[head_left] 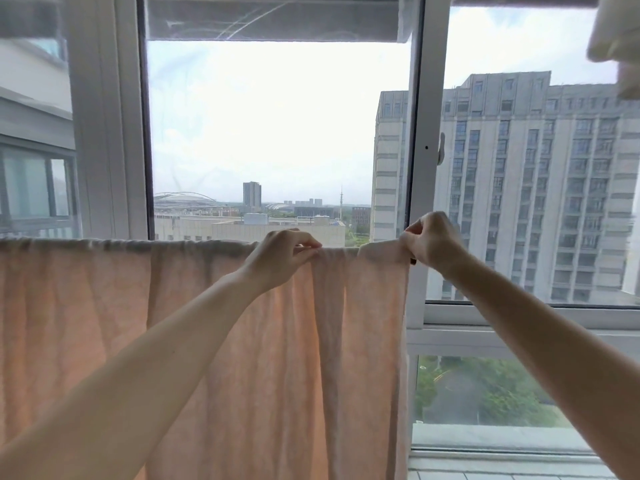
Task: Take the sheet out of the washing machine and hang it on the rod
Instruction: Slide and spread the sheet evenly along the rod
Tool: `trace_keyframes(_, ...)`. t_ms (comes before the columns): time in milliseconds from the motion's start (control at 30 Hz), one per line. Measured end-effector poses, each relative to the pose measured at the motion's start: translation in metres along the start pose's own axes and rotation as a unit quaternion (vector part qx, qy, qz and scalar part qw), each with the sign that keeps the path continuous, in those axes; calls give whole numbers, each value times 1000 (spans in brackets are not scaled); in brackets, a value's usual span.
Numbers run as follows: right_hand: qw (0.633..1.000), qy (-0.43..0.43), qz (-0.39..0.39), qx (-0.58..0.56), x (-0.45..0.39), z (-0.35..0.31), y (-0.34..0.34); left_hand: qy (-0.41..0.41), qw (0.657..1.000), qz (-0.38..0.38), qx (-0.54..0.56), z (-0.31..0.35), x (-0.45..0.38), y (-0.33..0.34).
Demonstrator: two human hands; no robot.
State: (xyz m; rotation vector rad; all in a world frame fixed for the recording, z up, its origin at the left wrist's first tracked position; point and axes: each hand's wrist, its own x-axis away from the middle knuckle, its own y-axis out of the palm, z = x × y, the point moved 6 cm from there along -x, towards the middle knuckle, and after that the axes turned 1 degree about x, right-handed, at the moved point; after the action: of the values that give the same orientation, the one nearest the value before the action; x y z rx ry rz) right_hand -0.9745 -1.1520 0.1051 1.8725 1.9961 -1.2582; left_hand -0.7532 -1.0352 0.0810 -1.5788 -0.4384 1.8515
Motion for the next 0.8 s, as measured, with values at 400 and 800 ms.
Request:
trace_keyframes(400,961,-165,-21,219,9,-1,8,-44,999,-8,5,-15,8,-15)
trace_keyframes(800,941,-291,-64,160,18,-28,41,-62,998,10,-16,-16,11,-34)
